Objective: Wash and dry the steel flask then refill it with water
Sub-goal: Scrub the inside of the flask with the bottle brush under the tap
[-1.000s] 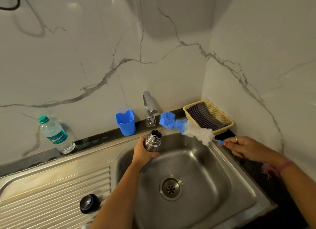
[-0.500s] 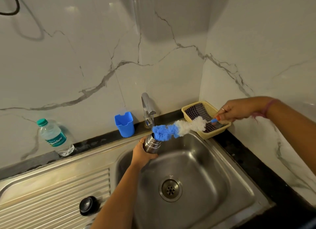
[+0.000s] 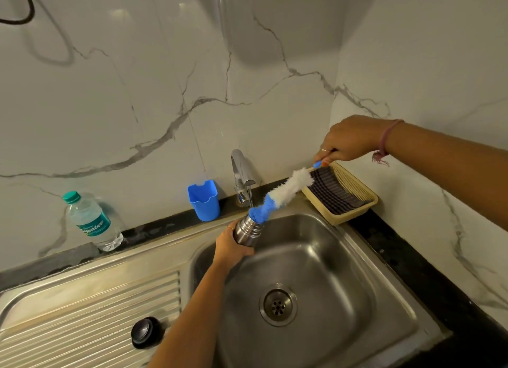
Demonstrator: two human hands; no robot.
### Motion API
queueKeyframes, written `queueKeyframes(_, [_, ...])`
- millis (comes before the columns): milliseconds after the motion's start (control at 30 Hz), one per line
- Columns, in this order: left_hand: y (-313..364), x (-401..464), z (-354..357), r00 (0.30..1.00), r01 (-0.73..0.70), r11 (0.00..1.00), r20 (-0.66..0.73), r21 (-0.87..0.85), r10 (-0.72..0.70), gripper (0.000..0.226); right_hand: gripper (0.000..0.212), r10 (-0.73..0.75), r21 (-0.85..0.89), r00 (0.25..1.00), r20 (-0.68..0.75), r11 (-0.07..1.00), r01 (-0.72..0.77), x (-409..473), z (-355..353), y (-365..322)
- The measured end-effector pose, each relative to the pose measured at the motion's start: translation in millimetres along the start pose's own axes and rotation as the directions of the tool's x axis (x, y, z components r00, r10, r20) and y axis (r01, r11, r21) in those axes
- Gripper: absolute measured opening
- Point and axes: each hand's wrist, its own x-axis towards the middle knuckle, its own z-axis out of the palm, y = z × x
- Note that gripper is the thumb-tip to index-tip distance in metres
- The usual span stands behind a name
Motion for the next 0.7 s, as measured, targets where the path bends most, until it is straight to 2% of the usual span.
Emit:
queueKeyframes(100, [-2.3, 3.4, -3.4, 0.998, 0.064, 0.997, -0.018, -0.034, -0.065, 0.090, 0.039, -0.124, -0.290, 0.987, -0.102, 0.953, 0.089, 5.2, 8.0, -10.6])
queueKeyframes(200, [-7.2, 4.4, -4.7, 0.997, 0.078, 0.996, -0.001, -0.032, -0.078, 0.088, 0.042, -0.179, -0.425, 0.979, -0.097, 0.897, 0.122, 11.7, 13.5, -15.0])
queueKeyframes(267, [-10.4, 4.3, -3.9, 0.996, 0.093, 0.995, 0.004, -0.039, -0.093, 0.087, 0.039, -0.137, -0.293, 0.990, -0.044, 0.949, 0.119, 16.1, 11.3, -13.9])
queueKeyframes(333, [-11.3, 4.3, -3.0, 0.995, 0.096, 0.994, 0.011, -0.043, -0.095, 0.085, 0.034, -0.108, -0.044, 0.991, 0.081, 0.993, 0.111, 22.3, 6.4, -10.3])
queueKeyframes(433, [-9.7, 5.1, -1.6, 0.996, 0.082, 0.996, 0.036, -0.033, -0.081, 0.084, 0.025, -0.110, 0.242, 0.969, 0.219, 0.969, 0.055, 36.9, 4.7, -0.4])
queueKeyframes(500, [-8.4, 5.9, -1.1, 0.996, 0.071, 0.997, 0.053, -0.018, -0.070, 0.086, 0.028, -0.121, 0.313, 0.955, 0.270, 0.949, 0.032, 45.6, 3.3, 3.0])
queueKeyframes(600, [-9.6, 7.0, -2.0, 0.995, 0.083, 0.997, 0.065, -0.012, -0.082, 0.087, 0.026, -0.127, 0.184, 0.969, 0.212, 0.979, 0.088, 50.5, -3.3, 1.8])
queueKeyframes(700, [-10.8, 8.2, -6.0, 0.991, 0.117, 0.993, 0.062, -0.017, -0.116, 0.085, 0.033, -0.172, -0.184, 0.985, 0.029, 0.967, 0.175, 46.8, -4.4, -3.4])
